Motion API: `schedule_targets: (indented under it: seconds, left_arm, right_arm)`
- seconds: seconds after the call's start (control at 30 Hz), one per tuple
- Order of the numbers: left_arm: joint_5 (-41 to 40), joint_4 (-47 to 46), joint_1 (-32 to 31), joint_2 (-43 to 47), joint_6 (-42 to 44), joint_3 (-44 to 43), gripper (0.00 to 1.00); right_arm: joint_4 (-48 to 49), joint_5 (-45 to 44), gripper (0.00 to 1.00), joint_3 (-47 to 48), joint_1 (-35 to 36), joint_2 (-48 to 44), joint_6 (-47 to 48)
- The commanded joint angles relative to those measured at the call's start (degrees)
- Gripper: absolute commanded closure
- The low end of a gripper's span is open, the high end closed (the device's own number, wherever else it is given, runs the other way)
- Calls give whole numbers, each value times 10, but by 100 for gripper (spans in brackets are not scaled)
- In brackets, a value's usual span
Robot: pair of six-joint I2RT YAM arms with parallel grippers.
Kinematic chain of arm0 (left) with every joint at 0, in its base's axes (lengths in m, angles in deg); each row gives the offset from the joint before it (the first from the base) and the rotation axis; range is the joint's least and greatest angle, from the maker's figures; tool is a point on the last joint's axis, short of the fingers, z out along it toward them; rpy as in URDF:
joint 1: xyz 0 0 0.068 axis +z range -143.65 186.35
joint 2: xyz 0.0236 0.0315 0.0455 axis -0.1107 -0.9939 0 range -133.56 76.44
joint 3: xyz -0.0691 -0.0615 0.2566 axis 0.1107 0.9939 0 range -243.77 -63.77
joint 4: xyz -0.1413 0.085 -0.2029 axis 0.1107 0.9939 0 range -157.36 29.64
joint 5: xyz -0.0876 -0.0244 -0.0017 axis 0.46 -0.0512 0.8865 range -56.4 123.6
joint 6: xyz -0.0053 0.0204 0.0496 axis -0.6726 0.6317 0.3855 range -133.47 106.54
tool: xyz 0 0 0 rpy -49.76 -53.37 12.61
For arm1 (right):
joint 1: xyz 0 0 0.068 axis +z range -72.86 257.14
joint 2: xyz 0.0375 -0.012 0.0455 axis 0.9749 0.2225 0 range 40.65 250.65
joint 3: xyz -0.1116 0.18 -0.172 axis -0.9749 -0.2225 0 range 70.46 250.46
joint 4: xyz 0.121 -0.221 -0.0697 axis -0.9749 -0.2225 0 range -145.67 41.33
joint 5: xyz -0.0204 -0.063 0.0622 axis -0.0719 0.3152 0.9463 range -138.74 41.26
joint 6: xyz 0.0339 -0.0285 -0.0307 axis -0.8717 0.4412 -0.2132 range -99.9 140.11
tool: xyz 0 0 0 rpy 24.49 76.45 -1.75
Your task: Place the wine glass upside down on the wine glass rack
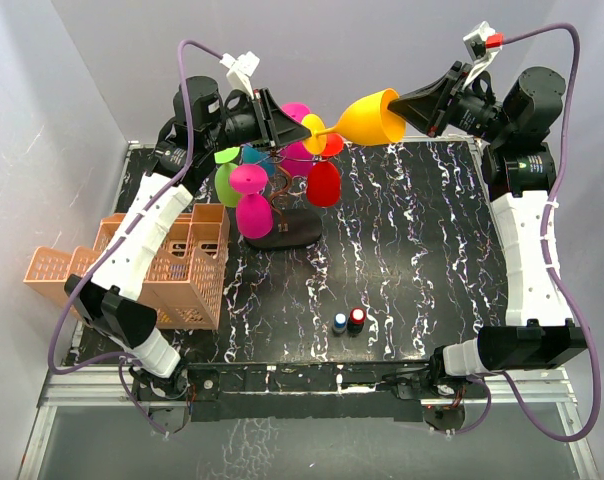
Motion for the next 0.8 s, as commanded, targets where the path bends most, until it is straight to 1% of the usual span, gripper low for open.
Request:
schedule_targets:
  seconds: [0.0,0.17,0.2,0.4,0.47,0.57,0.6,0.77]
  left_arm:
    - [18,-18,-1,-1,-7,8,78]
    - [18,-18,-2,-4,-9,9,80]
    - [17,-19,-2,-4,-9,9,80]
    - [19,-22,-3,-5,-13,9,83]
    - [20,-23,-3,-5,-14,9,87]
    - [18,-22,-3,-4,-14,8,99]
    - [18,-21,-4,-3,-12,8,100]
    - [6,-9,-3,7,4,5,100]
  right_arm:
    - [31,6,92,-2,3,-17,7]
    - [31,9,92,-2,3,-17,8]
    - [31,10,92,-2,17,-17,8]
    - [31,13,92,-6,22,-17,12]
    - [31,13,92,-9,23,-18,14]
    - [26,7,92,-10,23,-20,20]
    - [23,5,92,-10,23,-20,25]
    - [12,-3,92,-11,23,-23,42]
